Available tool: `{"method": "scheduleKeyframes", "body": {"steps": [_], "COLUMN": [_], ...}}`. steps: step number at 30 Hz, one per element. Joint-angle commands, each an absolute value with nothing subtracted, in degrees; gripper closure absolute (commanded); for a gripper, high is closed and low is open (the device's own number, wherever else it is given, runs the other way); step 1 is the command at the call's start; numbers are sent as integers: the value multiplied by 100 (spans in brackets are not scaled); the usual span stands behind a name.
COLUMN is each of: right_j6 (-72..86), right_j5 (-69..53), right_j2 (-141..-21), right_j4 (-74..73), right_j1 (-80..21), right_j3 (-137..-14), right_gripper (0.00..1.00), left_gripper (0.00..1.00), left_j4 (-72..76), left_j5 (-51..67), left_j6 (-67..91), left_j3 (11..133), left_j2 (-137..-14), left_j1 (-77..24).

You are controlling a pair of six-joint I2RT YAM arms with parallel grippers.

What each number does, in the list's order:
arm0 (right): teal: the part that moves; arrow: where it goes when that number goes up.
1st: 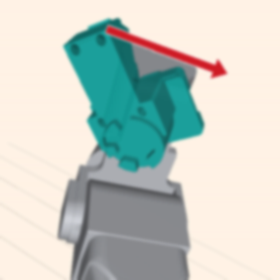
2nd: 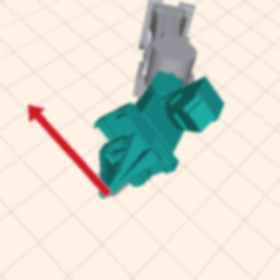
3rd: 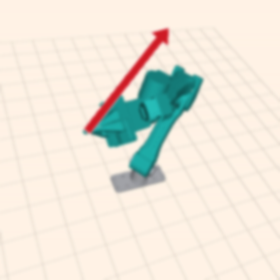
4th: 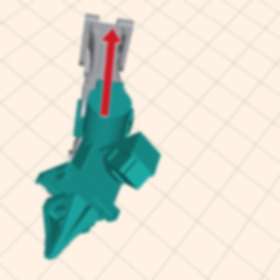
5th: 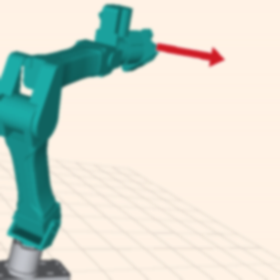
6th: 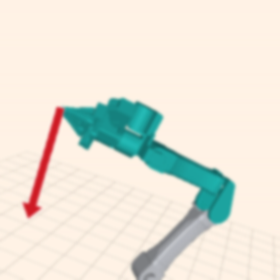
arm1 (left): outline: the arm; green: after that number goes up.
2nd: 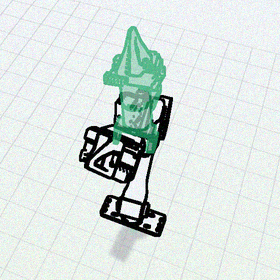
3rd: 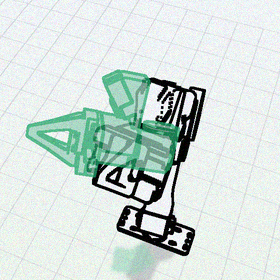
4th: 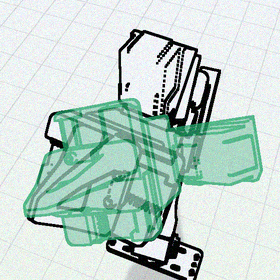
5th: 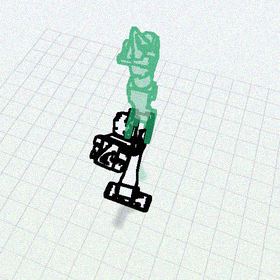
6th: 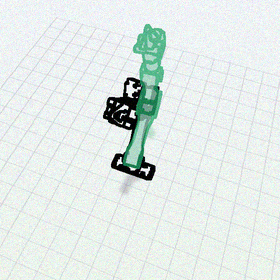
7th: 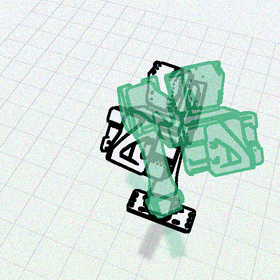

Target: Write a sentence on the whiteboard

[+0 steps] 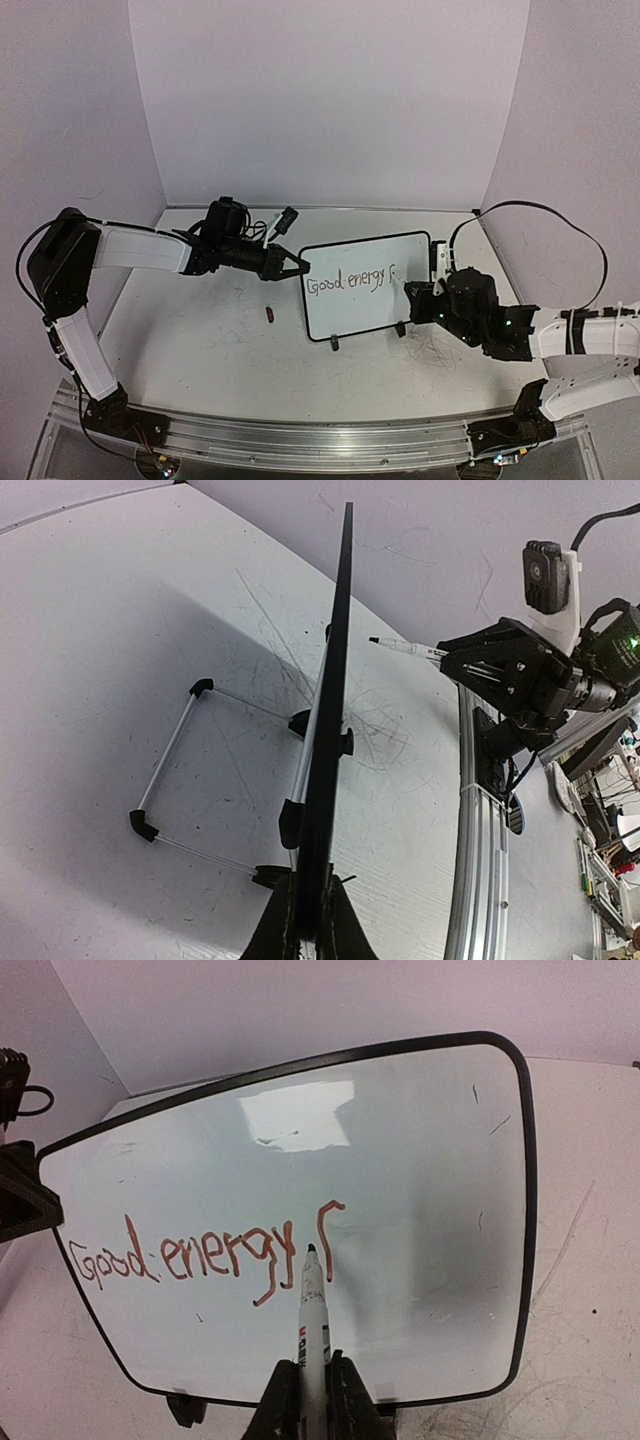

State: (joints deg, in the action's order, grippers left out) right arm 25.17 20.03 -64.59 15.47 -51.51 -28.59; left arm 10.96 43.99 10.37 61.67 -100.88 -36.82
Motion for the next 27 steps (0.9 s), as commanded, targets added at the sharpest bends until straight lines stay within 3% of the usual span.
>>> {"method": "scheduleKeyframes", "body": {"steps": [1, 27], "right_j6": [2401, 2272], "right_j5": [2048, 2313], "right_j2": [-6710, -7087], "right_j4": [1708, 2011], "right_j1": [-5142, -5133], "right_j3": [-3111, -3299], "right_gripper": [100, 100], "left_gripper": [100, 100], "left_j4": [844, 844], "left_j5": [4124, 4119], "left_j6": [879, 861], "left_j3": [6117, 6108], "left_j2": [-9995, -9959], "left_j1": [-3708, -3709]}}
